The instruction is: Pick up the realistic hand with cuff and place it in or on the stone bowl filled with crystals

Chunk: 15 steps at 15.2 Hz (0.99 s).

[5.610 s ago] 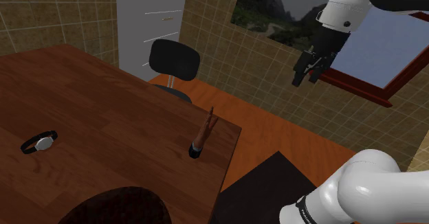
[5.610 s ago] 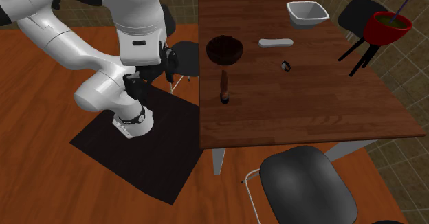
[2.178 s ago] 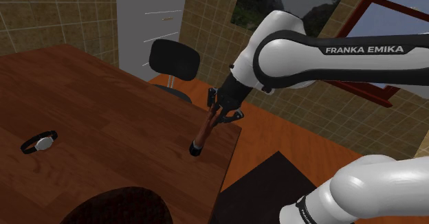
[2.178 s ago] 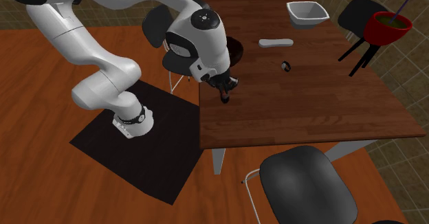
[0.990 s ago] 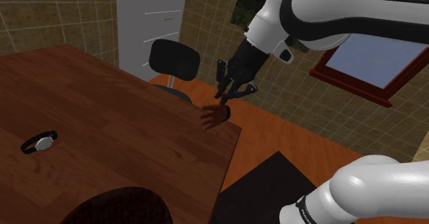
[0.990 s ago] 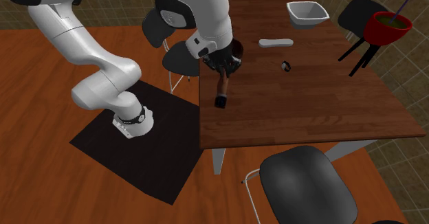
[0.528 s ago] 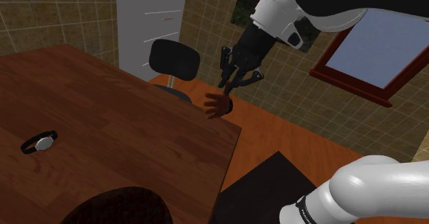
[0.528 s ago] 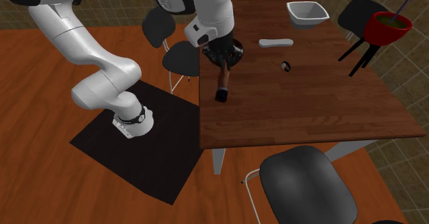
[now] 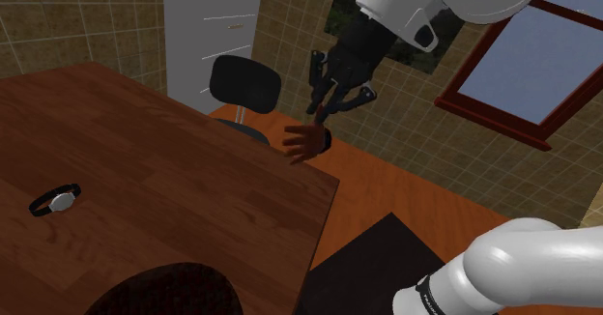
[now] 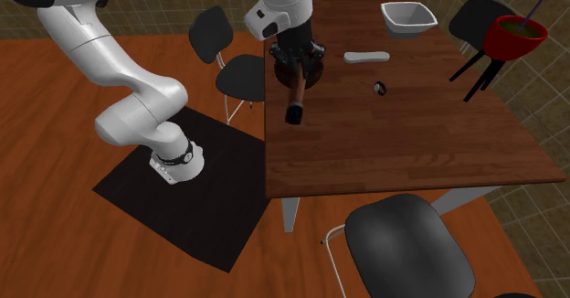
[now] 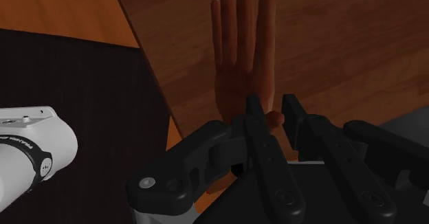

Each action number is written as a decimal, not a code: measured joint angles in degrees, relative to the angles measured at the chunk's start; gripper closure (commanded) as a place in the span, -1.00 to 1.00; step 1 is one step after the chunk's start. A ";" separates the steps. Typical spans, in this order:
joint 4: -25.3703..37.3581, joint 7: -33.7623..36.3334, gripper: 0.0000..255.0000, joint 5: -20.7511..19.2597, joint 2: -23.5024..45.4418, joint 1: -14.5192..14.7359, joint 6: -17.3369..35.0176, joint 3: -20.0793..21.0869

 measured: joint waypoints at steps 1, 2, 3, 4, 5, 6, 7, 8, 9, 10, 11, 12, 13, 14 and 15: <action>0.29 1.35 1.00 0.50 -0.58 0.51 -0.33 0.85; 0.59 2.74 1.00 0.97 -0.74 0.90 -0.20 1.99; 1.27 4.03 1.00 1.26 -0.74 1.16 -0.38 2.93; 1.26 5.21 1.00 1.73 -1.08 1.55 -0.17 3.91; 1.41 6.57 1.00 2.24 -1.21 1.92 0.18 5.16; 2.39 8.09 1.00 2.49 -1.15 2.15 -0.13 6.24; 2.82 9.45 1.00 2.92 -1.57 2.57 -0.37 7.12; 3.77 10.81 1.00 3.11 -1.35 2.66 -0.47 8.21; 4.51 12.24 1.00 3.37 -1.12 2.76 -0.32 9.50; 4.93 13.45 1.00 3.61 -0.68 2.73 0.31 10.92; 5.91 15.20 1.00 3.90 -0.45 2.84 0.39 12.49; 7.03 16.85 1.00 4.02 0.02 2.75 0.51 14.03; 8.27 18.31 1.00 4.03 0.45 2.61 0.39 15.28; 9.33 19.72 1.00 4.05 0.93 2.42 0.51 16.68; 10.31 21.10 1.00 4.11 1.15 2.35 0.41 17.85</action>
